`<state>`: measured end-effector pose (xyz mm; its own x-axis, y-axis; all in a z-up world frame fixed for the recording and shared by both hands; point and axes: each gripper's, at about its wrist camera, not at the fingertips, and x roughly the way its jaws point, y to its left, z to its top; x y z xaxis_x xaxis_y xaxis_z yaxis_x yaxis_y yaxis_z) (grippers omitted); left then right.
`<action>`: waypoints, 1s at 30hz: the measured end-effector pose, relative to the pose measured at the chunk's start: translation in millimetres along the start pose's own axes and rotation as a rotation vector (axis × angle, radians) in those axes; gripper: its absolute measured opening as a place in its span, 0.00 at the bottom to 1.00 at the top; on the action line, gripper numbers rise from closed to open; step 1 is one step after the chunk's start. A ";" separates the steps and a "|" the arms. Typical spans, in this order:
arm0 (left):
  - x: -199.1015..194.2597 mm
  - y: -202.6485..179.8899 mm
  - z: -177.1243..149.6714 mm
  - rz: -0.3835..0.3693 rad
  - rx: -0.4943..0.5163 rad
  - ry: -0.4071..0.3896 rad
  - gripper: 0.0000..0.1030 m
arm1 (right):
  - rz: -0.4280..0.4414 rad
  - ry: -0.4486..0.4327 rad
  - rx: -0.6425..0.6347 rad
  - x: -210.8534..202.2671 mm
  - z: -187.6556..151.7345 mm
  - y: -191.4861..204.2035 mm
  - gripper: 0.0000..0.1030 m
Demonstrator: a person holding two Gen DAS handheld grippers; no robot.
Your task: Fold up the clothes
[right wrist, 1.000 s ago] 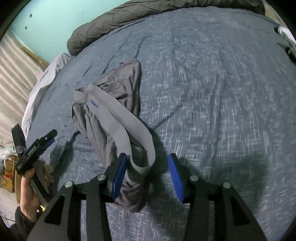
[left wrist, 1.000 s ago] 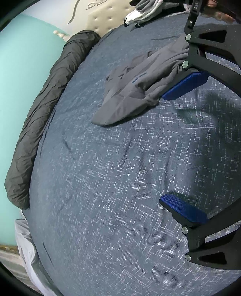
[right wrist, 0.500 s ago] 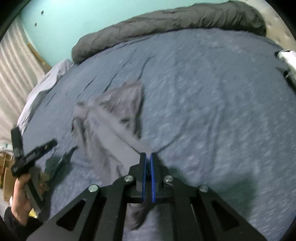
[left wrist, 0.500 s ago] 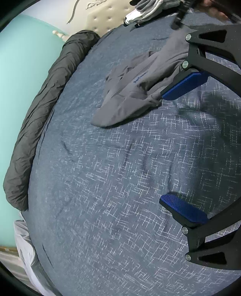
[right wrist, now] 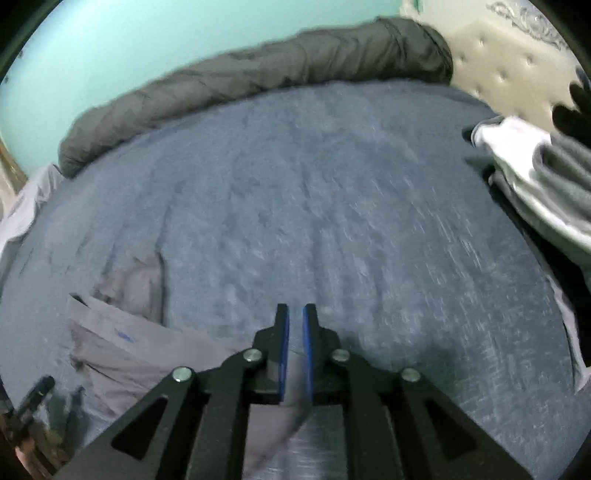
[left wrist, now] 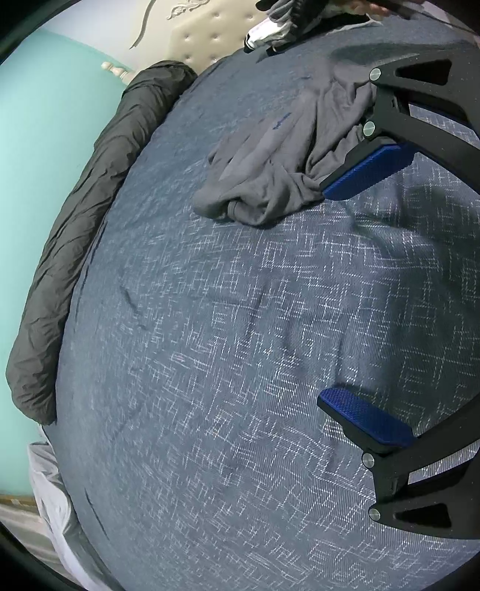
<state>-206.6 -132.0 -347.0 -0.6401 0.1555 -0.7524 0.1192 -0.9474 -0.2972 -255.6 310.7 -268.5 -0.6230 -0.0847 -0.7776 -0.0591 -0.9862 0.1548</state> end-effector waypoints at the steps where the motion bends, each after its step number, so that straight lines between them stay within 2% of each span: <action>1: 0.2 0.2 0.4 0.000 -0.001 0.000 1.00 | 0.033 -0.004 -0.017 -1.8 -0.3 14.5 0.32; 2: 0.4 0.5 0.7 0.000 -0.002 0.000 1.00 | 0.067 -0.004 -0.033 -2.3 -0.5 28.6 0.38; 8: -0.9 3.6 1.7 0.002 -0.002 -0.003 1.00 | 0.286 0.131 -0.055 35.6 -9.6 109.5 0.38; 15: -2.5 12.3 2.1 0.002 -0.018 -0.006 1.00 | 0.302 0.242 -0.073 86.3 -17.1 175.0 0.41; 23: -5.8 21.7 5.7 -0.004 -0.027 -0.015 1.00 | 0.225 0.294 -0.113 119.0 -20.2 211.2 0.41; 25: -4.9 24.7 8.5 -0.005 -0.032 -0.014 1.00 | 0.199 0.287 -0.130 122.1 -20.8 215.4 0.35; 26: -4.7 25.8 9.1 -0.006 -0.033 -0.014 1.00 | 0.181 0.284 -0.143 122.9 -21.3 217.2 0.27; 27: -4.5 28.7 10.3 -0.006 -0.035 -0.014 1.00 | 0.162 0.278 -0.159 122.9 -21.6 218.6 0.12; 30: -2.7 27.7 12.8 -0.005 -0.037 -0.013 1.00 | 0.162 0.265 -0.154 120.2 -22.3 216.6 0.07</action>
<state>-211.3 -162.3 -345.7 -0.6504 0.1565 -0.7433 0.1438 -0.9355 -0.3228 -326.0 83.7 -342.0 -0.3890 -0.2564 -0.8848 0.1555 -0.9650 0.2113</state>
